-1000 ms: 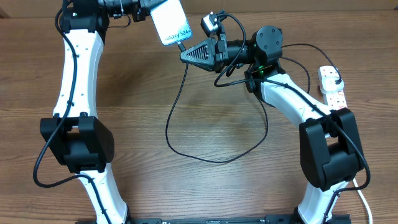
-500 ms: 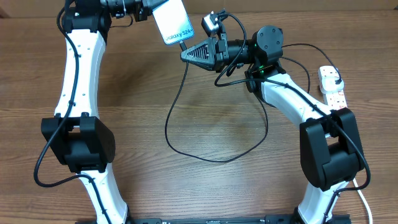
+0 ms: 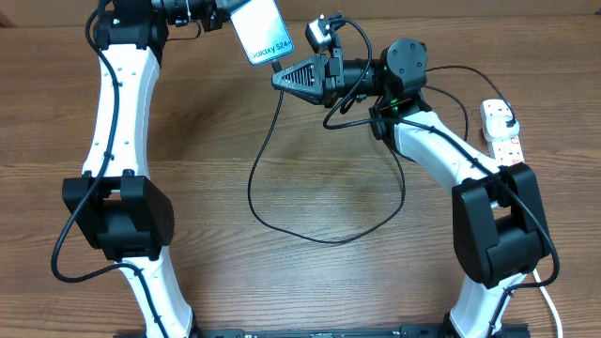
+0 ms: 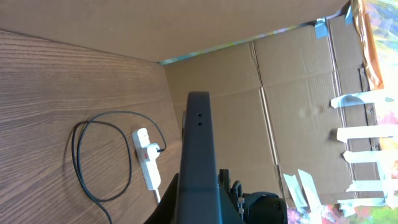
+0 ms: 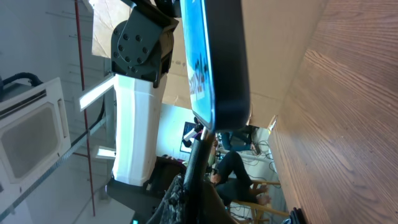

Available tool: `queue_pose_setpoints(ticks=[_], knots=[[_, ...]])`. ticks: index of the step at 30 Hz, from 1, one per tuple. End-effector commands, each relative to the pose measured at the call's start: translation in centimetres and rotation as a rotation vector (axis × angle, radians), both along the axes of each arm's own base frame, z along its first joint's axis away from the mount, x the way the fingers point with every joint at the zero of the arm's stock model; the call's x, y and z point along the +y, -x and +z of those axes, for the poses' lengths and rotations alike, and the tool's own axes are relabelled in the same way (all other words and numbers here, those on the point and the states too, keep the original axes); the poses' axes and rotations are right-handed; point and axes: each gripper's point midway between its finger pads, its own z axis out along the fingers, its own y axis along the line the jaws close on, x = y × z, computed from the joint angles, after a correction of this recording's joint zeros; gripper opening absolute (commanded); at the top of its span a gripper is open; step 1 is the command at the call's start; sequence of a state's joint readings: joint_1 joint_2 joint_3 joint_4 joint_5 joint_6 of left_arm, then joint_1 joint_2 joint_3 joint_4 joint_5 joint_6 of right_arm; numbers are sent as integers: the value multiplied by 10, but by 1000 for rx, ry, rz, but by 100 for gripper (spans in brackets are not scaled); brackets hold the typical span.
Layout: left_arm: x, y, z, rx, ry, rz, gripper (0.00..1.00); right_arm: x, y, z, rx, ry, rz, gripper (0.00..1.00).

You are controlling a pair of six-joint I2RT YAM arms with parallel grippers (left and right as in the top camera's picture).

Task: Plug charger to phone and switch on socket

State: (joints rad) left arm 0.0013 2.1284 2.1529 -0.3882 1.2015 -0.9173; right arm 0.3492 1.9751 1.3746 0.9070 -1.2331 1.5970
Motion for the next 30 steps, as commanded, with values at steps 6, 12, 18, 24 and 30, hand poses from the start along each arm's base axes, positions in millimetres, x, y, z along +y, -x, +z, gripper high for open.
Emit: queue_pose_setpoints(ticks=[6, 12, 18, 24, 30], knots=[[-18, 18, 11, 19, 42, -102, 4, -3, -11, 26, -44, -38, -99, 4], [-19, 21, 16, -9, 49, -127, 4, -2, -14, 19, -32, -16, -105, 4], [-20, 23, 16, -11, 53, -140, 4, -2, -14, 19, -35, -17, -107, 4], [-6, 17, 18, -28, 51, -108, 4, -2, -10, 17, -42, -9, -83, 4], [29, 7, 18, -23, 50, -38, 4, 0, -11, 0, -13, 41, -73, 4]])
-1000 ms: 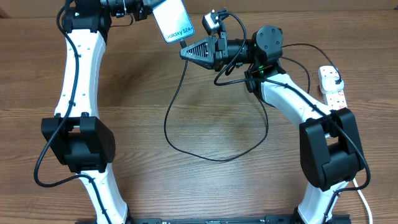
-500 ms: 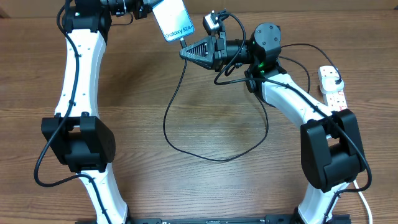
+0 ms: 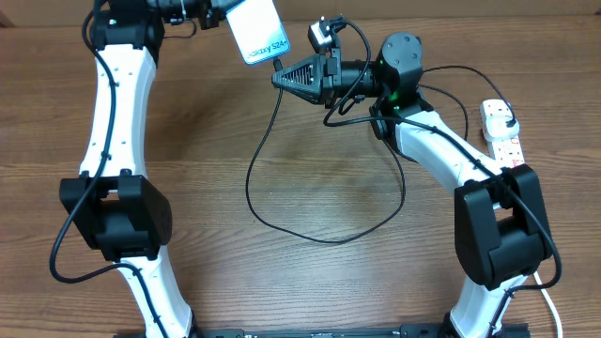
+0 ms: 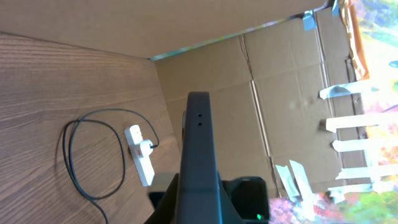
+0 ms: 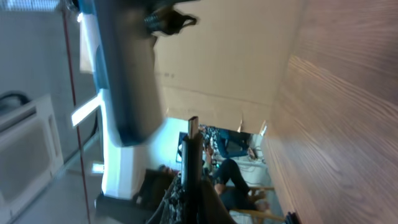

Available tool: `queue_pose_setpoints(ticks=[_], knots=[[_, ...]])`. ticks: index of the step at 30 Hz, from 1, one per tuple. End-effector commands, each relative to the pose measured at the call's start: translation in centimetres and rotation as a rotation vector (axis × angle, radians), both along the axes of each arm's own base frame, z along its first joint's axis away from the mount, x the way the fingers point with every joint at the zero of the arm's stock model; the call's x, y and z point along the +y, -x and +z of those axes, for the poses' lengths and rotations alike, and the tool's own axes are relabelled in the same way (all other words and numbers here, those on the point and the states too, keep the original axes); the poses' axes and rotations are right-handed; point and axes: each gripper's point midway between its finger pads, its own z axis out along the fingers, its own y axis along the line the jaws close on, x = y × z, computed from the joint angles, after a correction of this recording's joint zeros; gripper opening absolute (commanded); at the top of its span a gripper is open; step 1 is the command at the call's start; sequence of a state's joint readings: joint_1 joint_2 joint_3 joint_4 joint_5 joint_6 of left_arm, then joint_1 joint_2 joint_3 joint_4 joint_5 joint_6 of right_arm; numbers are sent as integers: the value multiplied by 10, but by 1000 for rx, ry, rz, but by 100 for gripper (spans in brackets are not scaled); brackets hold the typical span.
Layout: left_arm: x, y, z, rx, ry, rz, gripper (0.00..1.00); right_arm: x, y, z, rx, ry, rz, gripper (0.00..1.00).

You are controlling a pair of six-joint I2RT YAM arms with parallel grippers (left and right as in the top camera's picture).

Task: Plug charger to phone and switch on socket

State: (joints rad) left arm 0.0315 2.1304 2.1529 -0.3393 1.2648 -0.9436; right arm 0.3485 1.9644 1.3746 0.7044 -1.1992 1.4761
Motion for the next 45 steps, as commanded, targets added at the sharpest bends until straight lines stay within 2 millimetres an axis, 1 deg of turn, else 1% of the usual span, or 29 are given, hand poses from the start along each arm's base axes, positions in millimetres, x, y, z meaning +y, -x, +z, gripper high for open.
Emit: queue_pose_setpoints(ticks=[1, 4, 7, 9, 11, 13, 14, 15, 17, 18, 22, 26, 28, 33, 34, 36, 40, 41, 42, 43, 45], knots=[[23, 3, 9, 5, 24, -2, 4, -1, -1, 14, -68, 2, -29, 4], [38, 2, 10, 8, 30, 14, 4, -1, -5, -3, -36, 47, -41, 4], [47, 3, 11, 8, 36, 14, 4, -2, -11, -31, 31, 126, -80, 4], [50, 4, 11, 7, 38, 13, 4, -6, -14, -59, 88, 210, -123, 4], [50, 4, 11, 7, 38, 12, 4, -16, -17, -100, 176, 357, -198, 4], [50, 4, 11, 6, 38, 12, 4, -37, -15, -147, 275, 555, -300, 4], [49, 4, 11, 6, 38, 10, 4, -54, -11, -173, 337, 689, -364, 4], [48, 4, 11, 4, 37, 9, 4, -71, -6, -192, 385, 798, -413, 4], [46, 4, 11, -1, 35, 8, 4, -102, 8, -220, 454, 993, -484, 4], [46, 4, 11, -1, 34, 8, 4, -112, 14, -227, 470, 1055, -498, 4], [46, 3, 11, -1, 32, 14, 4, -140, 31, -241, 521, 1215, -533, 4], [45, 4, 10, 5, 33, 12, 4, -155, 42, -252, 499, 1326, -529, 4], [44, 4, 10, 6, 33, 10, 4, -157, 50, -261, 498, 1360, -524, 4], [39, 5, 10, -8, 28, 0, 4, -154, 69, -280, 514, 1387, -500, 4], [38, 5, 10, -12, 27, -2, 4, -154, 72, -283, 520, 1392, -495, 6], [37, 5, 10, -12, 27, -4, 4, -154, 76, -287, 524, 1399, -488, 18], [37, 5, 10, -11, 27, -5, 4, -153, 75, -287, 532, 1392, -501, 41], [37, 5, 10, -11, 27, -6, 4, -153, 75, -287, 536, 1391, -504, 45], [36, 5, 10, -11, 27, -6, 4, -153, 75, -287, 536, 1391, -504, 53], [36, 5, 10, -11, 27, -6, 4, -153, 75, -287, 535, 1390, -505, 55], [36, 5, 10, -11, 27, -7, 4, -153, 74, -287, 533, 1389, -506, 56]])
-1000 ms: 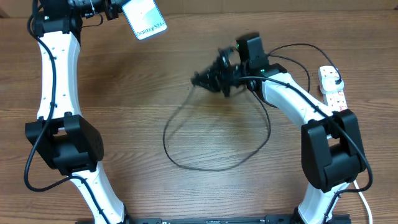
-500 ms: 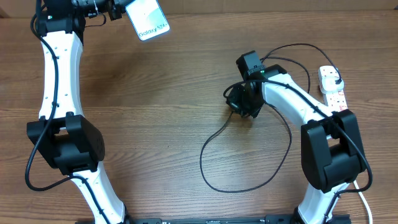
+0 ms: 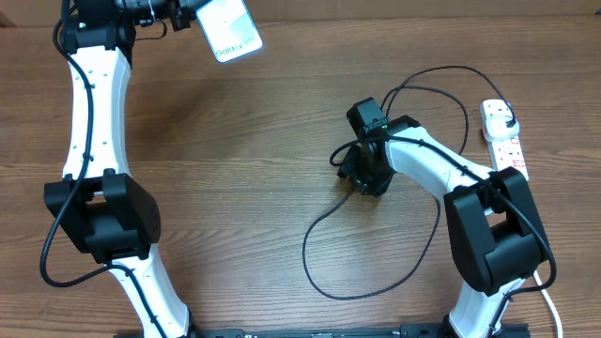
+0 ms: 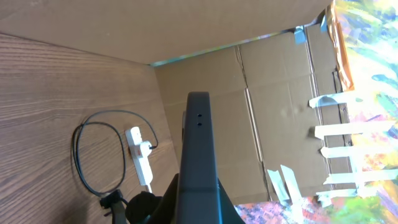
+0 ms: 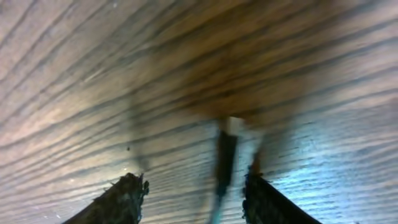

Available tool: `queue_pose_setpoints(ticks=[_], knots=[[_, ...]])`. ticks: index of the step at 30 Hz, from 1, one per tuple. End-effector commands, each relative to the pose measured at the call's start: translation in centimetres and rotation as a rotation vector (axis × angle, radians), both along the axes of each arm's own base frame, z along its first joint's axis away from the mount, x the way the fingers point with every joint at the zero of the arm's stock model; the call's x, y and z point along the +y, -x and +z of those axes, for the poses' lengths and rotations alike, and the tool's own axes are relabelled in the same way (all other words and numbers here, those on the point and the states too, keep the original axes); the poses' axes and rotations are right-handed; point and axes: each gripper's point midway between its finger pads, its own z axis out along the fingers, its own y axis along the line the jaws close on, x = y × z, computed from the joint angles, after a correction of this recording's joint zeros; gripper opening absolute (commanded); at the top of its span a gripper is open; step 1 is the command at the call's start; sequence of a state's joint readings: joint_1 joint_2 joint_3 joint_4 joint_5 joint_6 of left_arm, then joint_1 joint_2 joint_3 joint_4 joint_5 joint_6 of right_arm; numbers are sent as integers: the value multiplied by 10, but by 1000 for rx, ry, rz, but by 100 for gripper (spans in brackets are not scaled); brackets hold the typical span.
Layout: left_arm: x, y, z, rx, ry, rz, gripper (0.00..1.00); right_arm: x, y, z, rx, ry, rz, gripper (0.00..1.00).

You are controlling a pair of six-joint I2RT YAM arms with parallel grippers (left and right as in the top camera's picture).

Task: Plug charger to phone and switch on socket

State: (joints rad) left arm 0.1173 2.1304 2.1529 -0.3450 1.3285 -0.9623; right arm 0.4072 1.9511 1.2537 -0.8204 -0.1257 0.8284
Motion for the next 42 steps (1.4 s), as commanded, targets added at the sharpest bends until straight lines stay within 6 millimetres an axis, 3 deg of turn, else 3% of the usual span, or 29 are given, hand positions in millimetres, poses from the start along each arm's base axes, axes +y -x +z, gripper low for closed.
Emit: queue_pose_setpoints(ticks=[1, 9, 15, 20, 24, 27, 30, 34, 38, 42], knots=[[-5, 6, 8, -33, 1, -33, 4, -4, -1, 2, -16, 16, -12, 56], [-7, 7, 7, -32, 1, -36, 4, -3, -10, 3, -54, 16, -22, 53], [-12, 8, 7, -33, 0, -45, 4, -2, -10, 3, -55, 12, -20, 23], [-12, 8, 7, -33, 1, -46, 4, -3, -9, 3, -52, 14, -21, 5], [-12, 8, 7, -32, 1, -46, 4, -2, -10, 3, -55, 8, -20, 4], [-12, 8, 8, -33, 1, -46, 4, 16, -14, 8, -70, -89, 28, 4], [-12, 8, 8, -34, 1, -45, 4, 60, -23, 28, -136, -338, 191, 4], [-11, 8, 8, -38, -1, -44, 4, 112, -25, 76, -243, -704, 399, 4], [-9, 7, 8, -45, -3, -41, 4, 140, -20, 125, -335, -980, 551, 4], [-5, 6, 8, -62, -9, -33, 4, 153, -13, 175, -420, -1207, 699, 4]])
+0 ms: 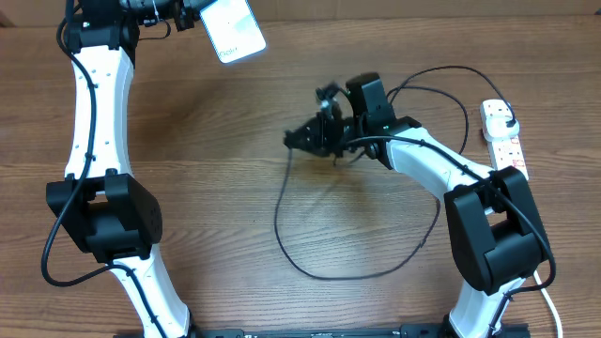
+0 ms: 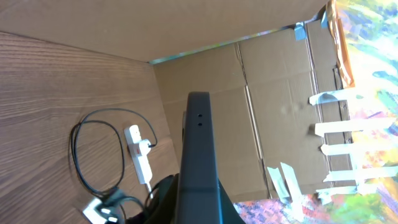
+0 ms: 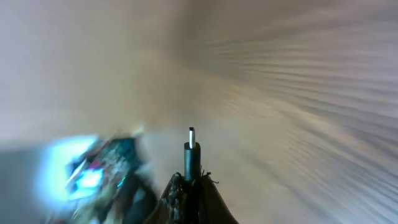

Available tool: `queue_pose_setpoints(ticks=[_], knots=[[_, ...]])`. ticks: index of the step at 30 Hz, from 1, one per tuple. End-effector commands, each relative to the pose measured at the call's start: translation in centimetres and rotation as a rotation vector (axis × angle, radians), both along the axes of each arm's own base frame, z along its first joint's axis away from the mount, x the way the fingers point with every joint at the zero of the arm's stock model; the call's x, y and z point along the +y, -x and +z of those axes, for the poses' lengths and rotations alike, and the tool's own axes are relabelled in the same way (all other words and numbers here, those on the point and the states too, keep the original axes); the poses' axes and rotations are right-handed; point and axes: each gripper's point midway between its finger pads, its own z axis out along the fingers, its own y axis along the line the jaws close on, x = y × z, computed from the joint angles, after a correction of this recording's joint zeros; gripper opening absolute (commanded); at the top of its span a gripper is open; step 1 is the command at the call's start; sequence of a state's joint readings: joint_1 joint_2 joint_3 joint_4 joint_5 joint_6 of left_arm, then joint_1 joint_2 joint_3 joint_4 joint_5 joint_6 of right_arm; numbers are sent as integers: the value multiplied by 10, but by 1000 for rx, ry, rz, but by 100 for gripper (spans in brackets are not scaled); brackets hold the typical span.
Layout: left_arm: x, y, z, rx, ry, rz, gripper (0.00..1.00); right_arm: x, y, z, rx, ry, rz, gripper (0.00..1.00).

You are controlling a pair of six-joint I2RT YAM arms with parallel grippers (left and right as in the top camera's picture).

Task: Plug charger to phone and switch on socket

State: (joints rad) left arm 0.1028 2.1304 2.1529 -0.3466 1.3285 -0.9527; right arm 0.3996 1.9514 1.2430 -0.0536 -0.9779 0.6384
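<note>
A white phone (image 1: 230,28) hangs in the air at the far left of the table, with my left gripper (image 1: 199,9) shut on its upper end. In the left wrist view the phone (image 2: 199,149) stands edge-on between the fingers. My right gripper (image 1: 295,139) is mid-table, pointing left and shut on the charger plug (image 3: 192,149), whose metal tip sticks out ahead of the fingers. The plug is well apart from the phone, to its lower right. The black cable (image 1: 282,225) loops over the table to the white socket strip (image 1: 502,136).
The socket strip (image 2: 138,155) lies at the table's right edge with a white adapter plugged into it. A cardboard wall (image 2: 261,81) stands along the far side. The right wrist view is blurred by motion.
My right gripper was open on the table around the lying plug. Now it is shut on the plug, higher and further left, pointing left. The phone has hardly moved.
First my right gripper held the plug right at the phone's lower end, at the far middle. Then the plug stood just apart from the phone. Later the plug lay on the table under the open right gripper and the phone was further left. Now the plug is held again.
</note>
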Motion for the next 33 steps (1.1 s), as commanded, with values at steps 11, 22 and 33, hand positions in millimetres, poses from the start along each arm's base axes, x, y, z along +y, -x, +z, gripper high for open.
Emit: queue_pose_setpoints(ticks=[11, 22, 33], knots=[[3, 4, 8, -89, -17, -21, 4, 13, 28, 125, -221, -396, 290, 4], [-3, 8, 6, -67, -11, -39, 4, 13, 16, 151, -250, -451, 201, 4], [-32, 16, 5, -109, -24, -101, 4, 14, 10, 160, -279, -469, 165, 4]])
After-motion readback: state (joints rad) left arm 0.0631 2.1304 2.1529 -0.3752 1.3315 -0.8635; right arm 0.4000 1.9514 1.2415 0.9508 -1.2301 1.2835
